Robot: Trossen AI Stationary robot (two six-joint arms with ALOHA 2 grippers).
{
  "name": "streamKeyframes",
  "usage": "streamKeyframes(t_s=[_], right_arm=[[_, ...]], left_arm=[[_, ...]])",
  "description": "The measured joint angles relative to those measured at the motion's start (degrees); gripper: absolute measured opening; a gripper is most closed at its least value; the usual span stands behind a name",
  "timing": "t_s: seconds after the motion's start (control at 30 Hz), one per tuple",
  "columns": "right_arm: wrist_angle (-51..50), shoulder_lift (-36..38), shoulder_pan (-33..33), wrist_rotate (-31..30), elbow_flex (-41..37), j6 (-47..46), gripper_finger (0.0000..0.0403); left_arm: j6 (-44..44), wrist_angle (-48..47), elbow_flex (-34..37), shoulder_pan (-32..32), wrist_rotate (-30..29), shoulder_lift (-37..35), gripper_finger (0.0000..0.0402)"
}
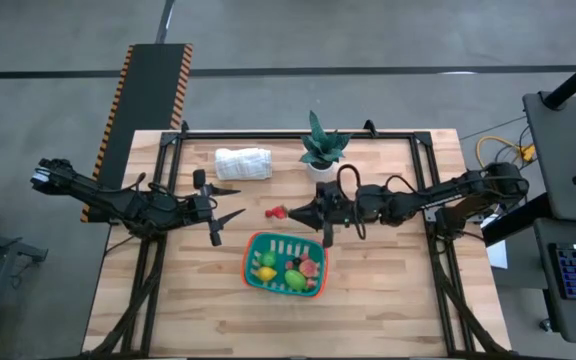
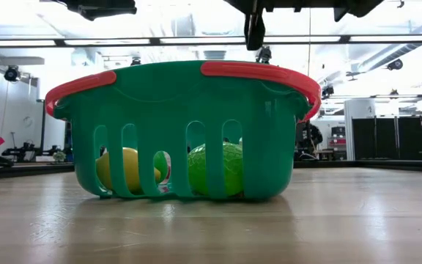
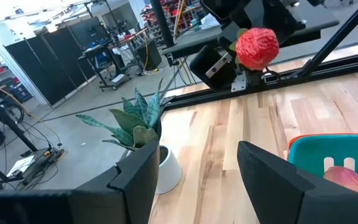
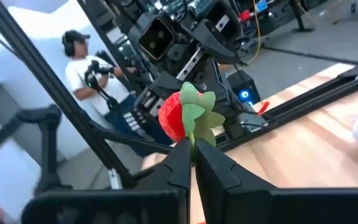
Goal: Pick and placing Produce into tupperware
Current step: Put the red strawberry into the blue bin
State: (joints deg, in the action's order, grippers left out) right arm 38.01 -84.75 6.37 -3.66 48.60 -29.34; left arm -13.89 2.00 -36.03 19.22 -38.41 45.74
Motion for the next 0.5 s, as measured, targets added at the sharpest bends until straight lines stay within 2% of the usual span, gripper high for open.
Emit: streamKeyframes(t_s=[0.13, 0.3, 0.5], right_arm=[[0.5, 0.0, 0.0, 0.0, 0.0, -4.0, 0.0008], [0.5, 0.0, 0.0, 0.1, 0.0, -3.0, 0.0008], [0.5, 0.3, 1.0, 0.3, 0.0, 13.0, 0.0008]], left_arm=[[0.0, 0.0, 0.0, 0.0, 0.0, 0.0, 0.0203], [0.0, 0.0, 0.0, 0.0, 0.0, 0.0, 0.0203], [-0.5, 0.0, 0.0, 0.0, 0.0, 0.0, 0.0203]])
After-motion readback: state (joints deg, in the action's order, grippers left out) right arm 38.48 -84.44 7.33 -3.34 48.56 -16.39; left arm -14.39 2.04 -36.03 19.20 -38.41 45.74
